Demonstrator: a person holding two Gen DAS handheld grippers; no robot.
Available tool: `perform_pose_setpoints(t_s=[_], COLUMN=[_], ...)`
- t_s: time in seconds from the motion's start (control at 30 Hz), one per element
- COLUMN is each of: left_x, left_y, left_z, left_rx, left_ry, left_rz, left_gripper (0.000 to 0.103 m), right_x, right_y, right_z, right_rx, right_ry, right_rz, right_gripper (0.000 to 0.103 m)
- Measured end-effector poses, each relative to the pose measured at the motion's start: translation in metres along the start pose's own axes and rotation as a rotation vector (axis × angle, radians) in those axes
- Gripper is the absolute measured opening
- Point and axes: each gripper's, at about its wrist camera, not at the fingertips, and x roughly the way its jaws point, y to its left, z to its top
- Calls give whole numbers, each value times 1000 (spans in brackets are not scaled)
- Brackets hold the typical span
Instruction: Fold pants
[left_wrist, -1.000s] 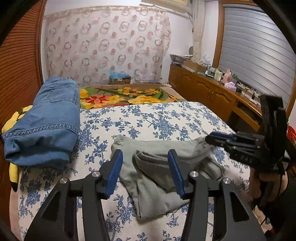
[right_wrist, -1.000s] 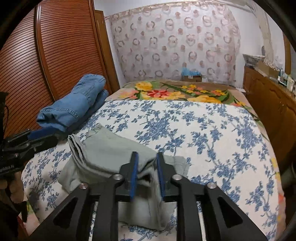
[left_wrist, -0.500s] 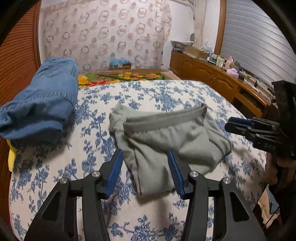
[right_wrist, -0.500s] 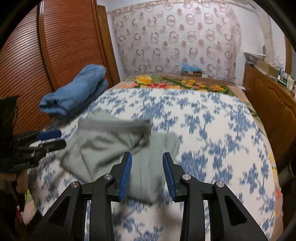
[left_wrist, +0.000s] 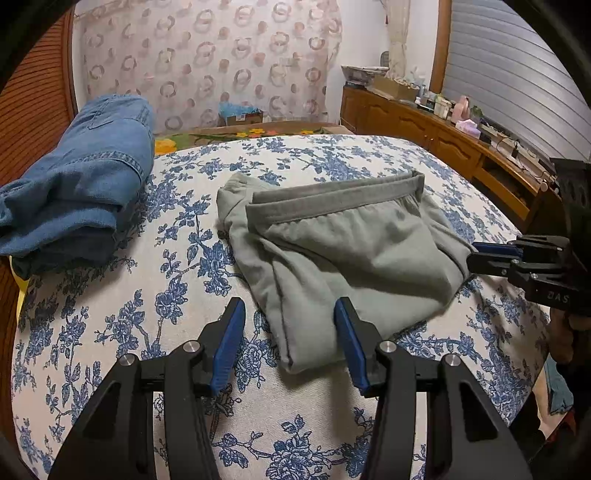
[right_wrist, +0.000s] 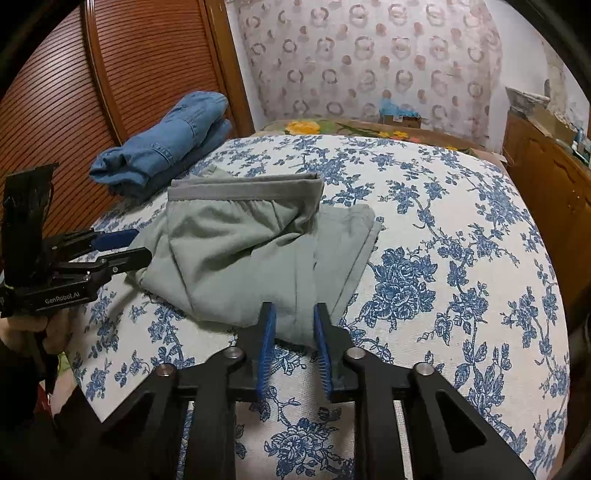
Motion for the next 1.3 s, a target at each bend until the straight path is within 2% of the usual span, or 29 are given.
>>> perform_pose_setpoints(t_s=[0.17, 0.33, 0.53, 0.7, 0.8, 0.87, 0.93, 1.1, 1.3], left_x=[2, 3, 3, -2, -10, -12, -13, -12, -4], left_y=[1, 3, 3, 5, 7, 7, 7, 3, 0], left_z=[-1, -1, -1, -4, -7, -9, -10, -9, -13], left_rx=[-7, -13, -15, -24, -30, -35, -45, -33, -24], left_ry=[3, 4, 5, -3, -15, -5, -2, 1, 25], left_rz=[-6, -13, -16, -17, -30, -43, -63, -61, -48], left_gripper=[51, 51, 51, 51, 51, 51, 50, 39, 37], right_x=[-1, -18, -15, -16, -18, -19, -18, -10, 4], right_y=[-7, -17, -10, -13, -17, -20, -23, -22, -17], right_z=[0, -1, -5, -4, -3, -3, -3, -1, 2], right_rx=[6, 29, 18, 53, 69, 84, 108, 101, 88], right_ry=[-1, -64, -44, -56, -75, -83, -89, -67, -5], right_rz=[20, -65, -104, -66, -43, -12, 6, -3, -25], right_gripper=[5, 3, 3, 3, 9, 18, 21, 26, 27])
